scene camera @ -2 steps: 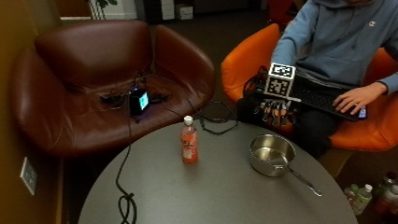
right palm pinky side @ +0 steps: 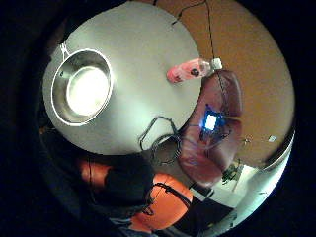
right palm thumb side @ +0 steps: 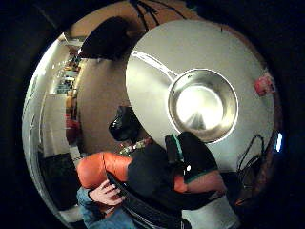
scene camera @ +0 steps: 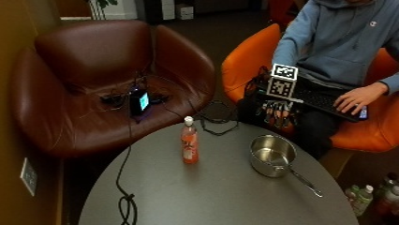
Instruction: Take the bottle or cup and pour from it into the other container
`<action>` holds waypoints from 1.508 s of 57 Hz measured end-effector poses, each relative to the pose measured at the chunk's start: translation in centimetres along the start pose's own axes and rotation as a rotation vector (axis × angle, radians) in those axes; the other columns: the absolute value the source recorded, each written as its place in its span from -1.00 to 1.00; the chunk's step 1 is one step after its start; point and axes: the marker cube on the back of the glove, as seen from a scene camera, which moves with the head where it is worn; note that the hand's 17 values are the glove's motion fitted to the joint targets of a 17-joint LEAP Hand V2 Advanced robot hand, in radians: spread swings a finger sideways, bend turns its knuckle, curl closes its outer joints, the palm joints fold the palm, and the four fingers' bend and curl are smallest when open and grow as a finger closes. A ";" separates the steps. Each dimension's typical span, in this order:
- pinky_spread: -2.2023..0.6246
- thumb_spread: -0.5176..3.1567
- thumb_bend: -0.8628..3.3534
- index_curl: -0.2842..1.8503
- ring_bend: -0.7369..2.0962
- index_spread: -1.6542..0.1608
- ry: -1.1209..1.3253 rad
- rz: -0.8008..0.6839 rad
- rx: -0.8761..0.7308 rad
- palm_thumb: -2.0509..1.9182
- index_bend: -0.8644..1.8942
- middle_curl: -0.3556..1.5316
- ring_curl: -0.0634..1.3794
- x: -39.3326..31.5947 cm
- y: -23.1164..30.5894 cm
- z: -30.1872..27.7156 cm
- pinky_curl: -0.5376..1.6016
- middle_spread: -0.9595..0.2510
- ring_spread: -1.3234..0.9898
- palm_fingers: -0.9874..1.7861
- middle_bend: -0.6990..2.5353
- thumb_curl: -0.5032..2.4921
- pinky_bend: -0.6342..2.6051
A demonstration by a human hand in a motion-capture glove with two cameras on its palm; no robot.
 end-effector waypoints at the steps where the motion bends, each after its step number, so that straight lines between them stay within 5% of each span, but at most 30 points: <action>1: 0.67 -0.43 -0.47 -0.65 -0.32 0.54 -0.067 -0.006 0.006 0.27 -0.21 -0.56 -0.83 -0.3 0.3 -0.2 -0.40 0.40 0.09 -0.10 -0.45 -0.59 -0.39; 22: 0.73 -0.19 -0.53 -0.50 -0.32 0.37 -0.172 -0.055 0.039 0.32 -0.24 -0.43 -0.69 -1.1 -1.1 -1.7 -0.28 0.29 0.05 -0.13 -0.46 -0.50 -0.40; 86: 0.73 -0.16 -0.60 -0.43 -0.30 0.36 -0.189 -0.019 -0.018 0.36 -0.25 -0.36 -0.53 8.9 -6.1 1.1 -0.18 0.28 0.05 -0.14 -0.46 -0.43 -0.39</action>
